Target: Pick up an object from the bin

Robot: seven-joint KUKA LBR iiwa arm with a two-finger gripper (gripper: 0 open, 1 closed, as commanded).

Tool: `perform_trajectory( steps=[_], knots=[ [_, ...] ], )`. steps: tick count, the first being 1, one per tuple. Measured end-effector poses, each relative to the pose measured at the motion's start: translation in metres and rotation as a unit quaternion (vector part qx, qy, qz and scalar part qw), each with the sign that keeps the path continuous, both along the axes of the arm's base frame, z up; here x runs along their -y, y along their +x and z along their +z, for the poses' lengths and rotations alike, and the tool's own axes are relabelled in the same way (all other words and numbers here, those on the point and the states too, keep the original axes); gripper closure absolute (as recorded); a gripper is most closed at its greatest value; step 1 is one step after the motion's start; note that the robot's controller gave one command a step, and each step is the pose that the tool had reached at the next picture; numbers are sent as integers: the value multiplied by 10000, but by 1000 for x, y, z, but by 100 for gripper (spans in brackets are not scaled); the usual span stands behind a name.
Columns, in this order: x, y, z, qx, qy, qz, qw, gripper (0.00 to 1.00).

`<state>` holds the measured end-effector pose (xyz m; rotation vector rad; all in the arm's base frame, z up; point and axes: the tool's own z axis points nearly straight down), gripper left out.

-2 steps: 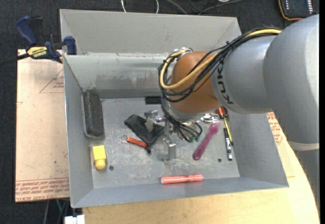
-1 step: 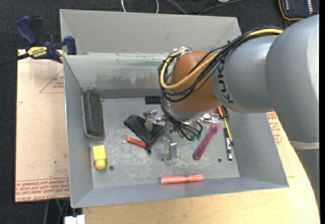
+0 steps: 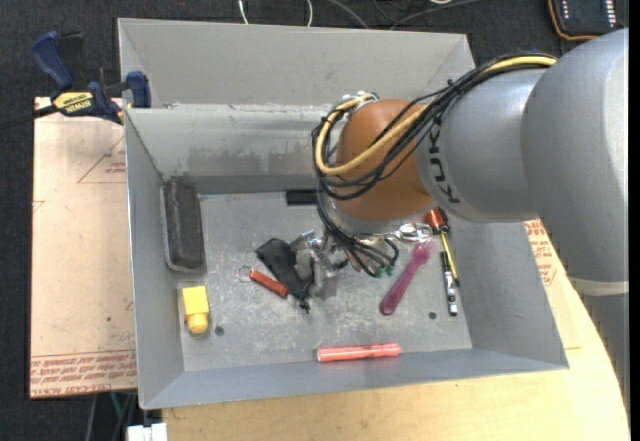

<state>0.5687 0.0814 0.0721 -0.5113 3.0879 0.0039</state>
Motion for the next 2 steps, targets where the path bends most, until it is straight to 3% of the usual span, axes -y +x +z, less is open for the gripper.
perform_trajectory(
  steps=[2],
  knots=[
    [0,-3,12,-38,-3,-38,10000,100]
  ],
)
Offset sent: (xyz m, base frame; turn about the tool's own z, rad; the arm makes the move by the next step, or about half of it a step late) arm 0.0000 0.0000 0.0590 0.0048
